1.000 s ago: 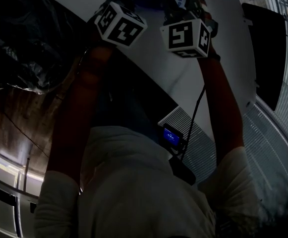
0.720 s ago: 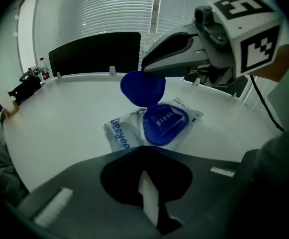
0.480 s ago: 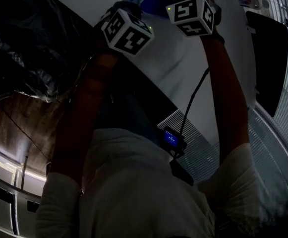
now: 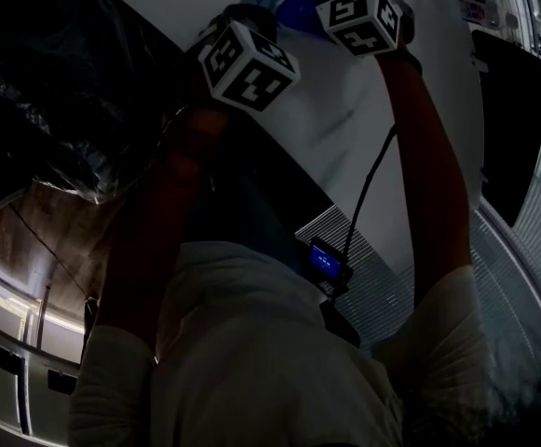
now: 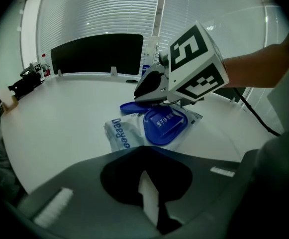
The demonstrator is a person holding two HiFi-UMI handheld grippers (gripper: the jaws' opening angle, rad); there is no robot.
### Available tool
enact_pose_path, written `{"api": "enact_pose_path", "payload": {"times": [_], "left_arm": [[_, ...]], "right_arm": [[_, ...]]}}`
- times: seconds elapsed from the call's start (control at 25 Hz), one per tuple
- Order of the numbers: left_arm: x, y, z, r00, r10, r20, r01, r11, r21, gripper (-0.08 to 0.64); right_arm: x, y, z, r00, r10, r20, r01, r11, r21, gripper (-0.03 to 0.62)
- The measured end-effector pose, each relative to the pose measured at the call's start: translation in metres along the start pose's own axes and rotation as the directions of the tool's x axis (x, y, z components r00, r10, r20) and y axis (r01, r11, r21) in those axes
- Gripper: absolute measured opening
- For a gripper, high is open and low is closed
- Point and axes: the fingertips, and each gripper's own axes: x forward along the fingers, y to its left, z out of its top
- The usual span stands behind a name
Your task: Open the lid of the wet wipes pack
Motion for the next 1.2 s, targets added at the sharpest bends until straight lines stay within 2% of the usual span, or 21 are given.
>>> {"api": "enact_pose_path", "payload": {"times": [0.08,0.24,0.36,0.52,0.64,0.76,0.92,1.08,1.2], "left_arm": [[0.000,0.001,0.000,1.000,-0.008,0.001,0.008,1.000,-0.017,0.003],[-0.005,0.003,0.002,0.999,-0.042,-0.002,0.042,0.996,-0.083,0.003],[-0.017,0.002,0.007,0.999,-0.046,0.013,0.047,0.995,-0.093,0.003],[-0.040,-0.015,0.019,0.997,-0.066,0.036,0.069,0.993,-0.097,0.003],[-0.068,-0.023,0.039,0.993,-0.065,0.099,0.074,0.993,-0.095,0.003],[-0.095,-0.023,0.076,0.974,-0.079,0.210,0.097,0.993,-0.074,0.003],[-0.145,-0.028,0.124,0.942,-0.090,0.323,0.108,0.993,-0.037,0.003],[-0.207,-0.050,0.160,0.904,-0.120,0.411,0.146,0.989,-0.033,0.003],[-0.248,-0.064,0.182,0.868,-0.132,0.478,0.153,0.988,-0.007,0.003]], "right_arm": [[0.002,0.001,-0.002,1.000,-0.006,-0.004,0.006,1.000,0.014,0.025],[-0.007,-0.003,-0.003,1.000,-0.023,0.010,0.022,0.997,0.069,0.025],[-0.025,-0.008,0.003,0.998,-0.036,0.051,0.028,0.988,0.150,0.025],[-0.063,-0.012,0.009,0.993,-0.065,0.099,0.044,0.979,0.198,0.018],[-0.099,-0.016,0.016,0.986,-0.095,0.134,0.060,0.967,0.247,0.002],[-0.133,-0.034,0.029,0.973,-0.160,0.169,0.105,0.949,0.297,0.002],[-0.194,-0.058,0.049,0.944,-0.249,0.218,0.150,0.909,0.389,0.002],[-0.260,-0.061,0.069,0.920,-0.296,0.256,0.186,0.906,0.379,0.002],[-0.313,-0.069,0.092,0.885,-0.355,0.301,0.212,0.883,0.418,0.002]]}}
